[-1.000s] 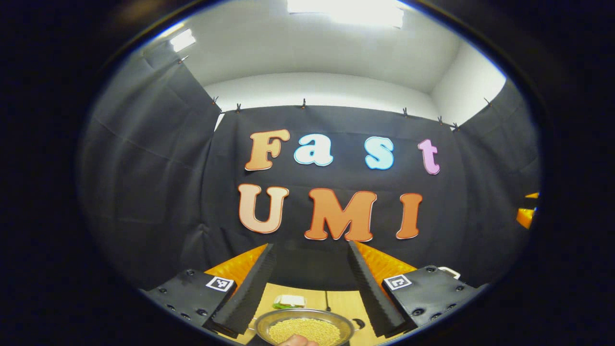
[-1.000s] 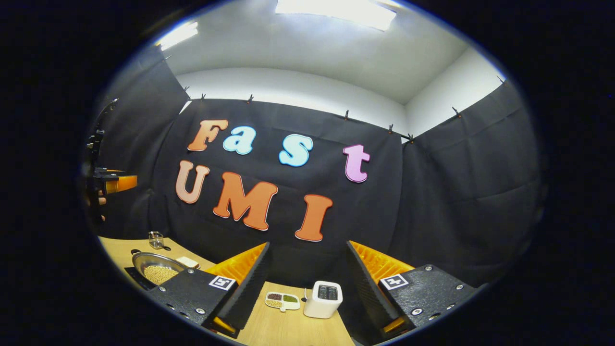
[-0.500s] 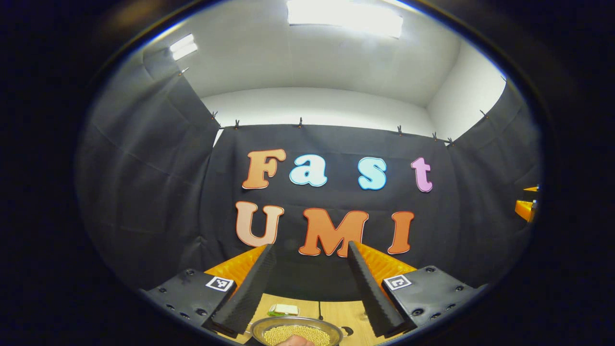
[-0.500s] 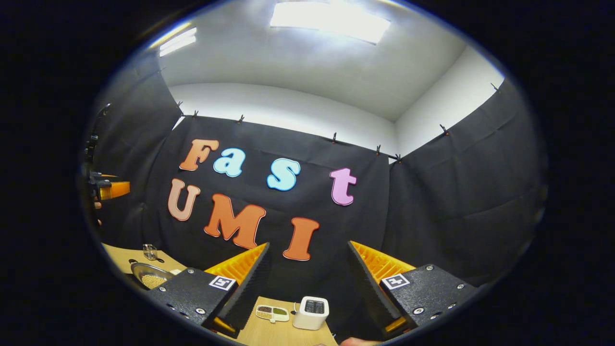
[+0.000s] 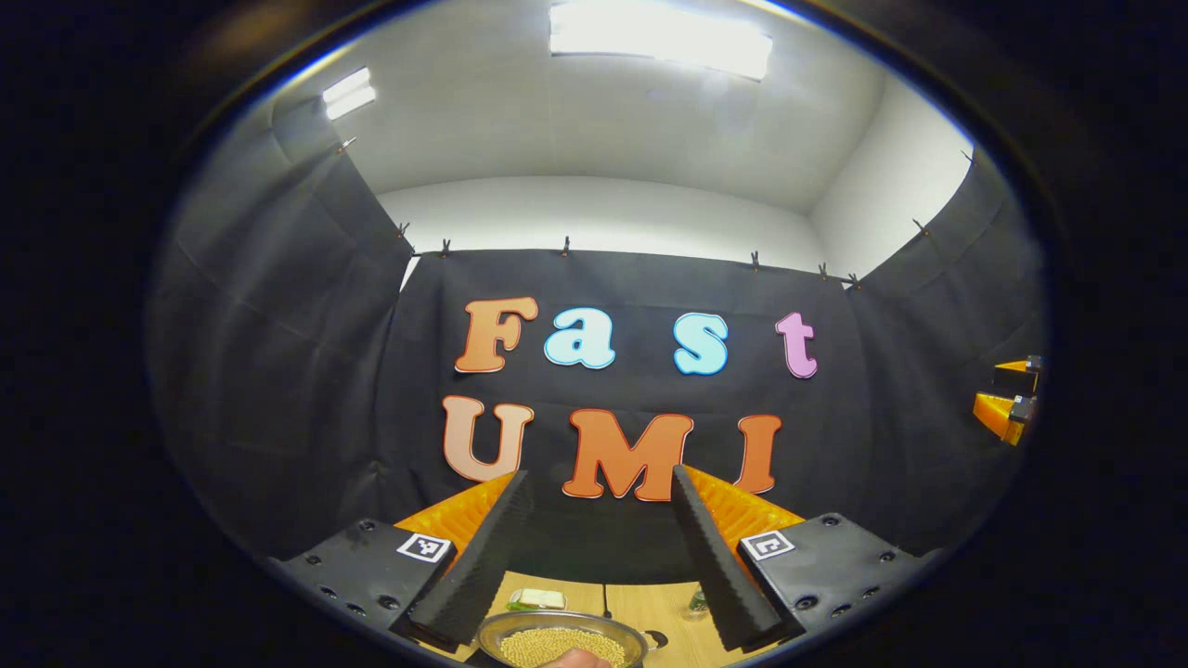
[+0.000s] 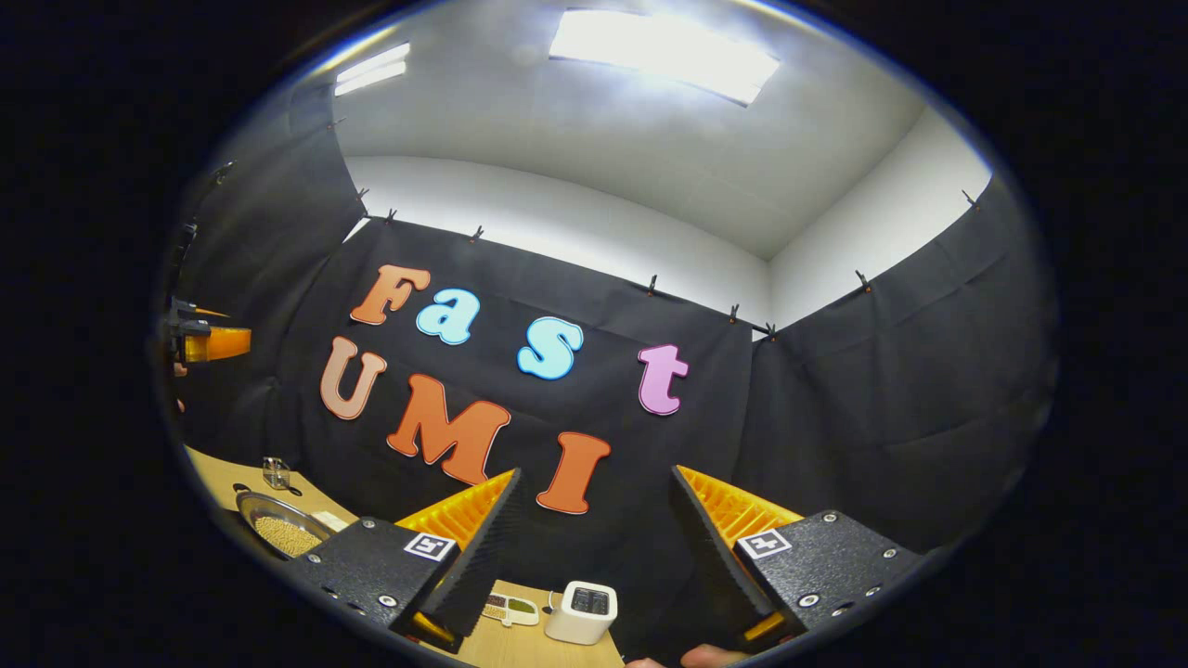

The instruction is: First push the handle of the pot to place it horizontally, then grasp the pot with both hands and set it on the induction cooktop.

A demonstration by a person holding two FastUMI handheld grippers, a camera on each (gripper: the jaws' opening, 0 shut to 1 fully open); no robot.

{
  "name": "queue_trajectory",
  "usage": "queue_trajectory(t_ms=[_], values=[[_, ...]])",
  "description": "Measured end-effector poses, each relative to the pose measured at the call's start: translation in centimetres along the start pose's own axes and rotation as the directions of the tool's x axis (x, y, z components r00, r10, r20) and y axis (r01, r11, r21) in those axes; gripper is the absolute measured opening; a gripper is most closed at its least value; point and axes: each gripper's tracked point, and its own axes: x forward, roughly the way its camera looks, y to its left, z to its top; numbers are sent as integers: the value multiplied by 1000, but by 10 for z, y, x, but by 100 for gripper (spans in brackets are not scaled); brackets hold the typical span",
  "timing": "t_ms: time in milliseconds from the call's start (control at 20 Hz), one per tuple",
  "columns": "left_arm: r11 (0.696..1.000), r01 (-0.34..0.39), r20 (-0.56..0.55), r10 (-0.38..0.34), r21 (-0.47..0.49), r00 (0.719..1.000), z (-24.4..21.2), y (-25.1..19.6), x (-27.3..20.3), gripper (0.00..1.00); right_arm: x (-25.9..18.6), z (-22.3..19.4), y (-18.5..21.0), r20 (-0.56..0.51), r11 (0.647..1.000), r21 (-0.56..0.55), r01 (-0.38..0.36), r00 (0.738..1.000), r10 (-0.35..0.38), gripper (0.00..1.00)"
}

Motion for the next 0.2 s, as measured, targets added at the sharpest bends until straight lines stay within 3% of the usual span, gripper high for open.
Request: queue_trajectory(t_ms=[200], values=[[1000,-16,5,16,13,1000,3,8,4,99,2,4,4,13,1000,24,-15,1000,15,95]])
